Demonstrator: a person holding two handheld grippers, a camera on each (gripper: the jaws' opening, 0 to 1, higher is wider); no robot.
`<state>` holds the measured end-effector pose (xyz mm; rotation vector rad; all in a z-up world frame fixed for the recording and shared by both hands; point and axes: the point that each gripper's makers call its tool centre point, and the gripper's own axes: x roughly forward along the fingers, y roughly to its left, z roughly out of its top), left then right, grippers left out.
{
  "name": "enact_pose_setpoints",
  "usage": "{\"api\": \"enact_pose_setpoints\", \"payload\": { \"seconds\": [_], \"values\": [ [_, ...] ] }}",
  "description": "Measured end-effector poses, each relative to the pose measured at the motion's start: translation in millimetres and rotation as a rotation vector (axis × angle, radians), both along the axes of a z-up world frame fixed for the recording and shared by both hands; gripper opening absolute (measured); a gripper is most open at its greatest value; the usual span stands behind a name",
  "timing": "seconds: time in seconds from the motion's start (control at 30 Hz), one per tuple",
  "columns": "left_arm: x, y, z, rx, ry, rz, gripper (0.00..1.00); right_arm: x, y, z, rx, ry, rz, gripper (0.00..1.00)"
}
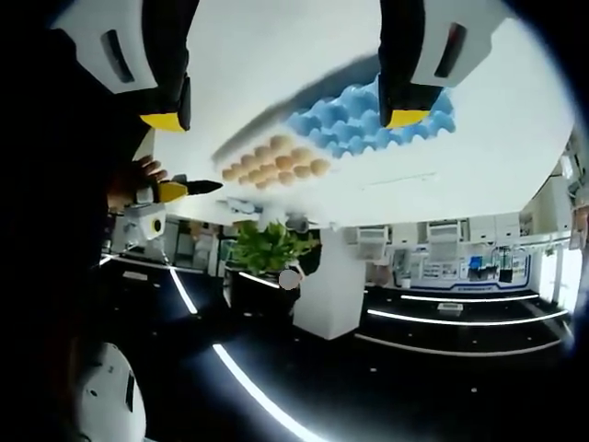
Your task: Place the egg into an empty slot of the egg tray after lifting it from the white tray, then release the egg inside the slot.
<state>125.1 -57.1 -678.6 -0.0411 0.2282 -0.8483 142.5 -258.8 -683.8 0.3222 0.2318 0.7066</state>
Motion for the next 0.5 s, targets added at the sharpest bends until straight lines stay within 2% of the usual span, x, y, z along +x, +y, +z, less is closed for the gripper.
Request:
{"api": "enact_pose_setpoints", "payload": {
  "seconds": [0.5],
  "values": [
    [2.8, 3.3, 0.7, -0.005, -0.003, 0.01, 0.86, 4.0, -0.3, 2.4, -0.001, -0.006, -0.009, 0.76]
  ]
}}
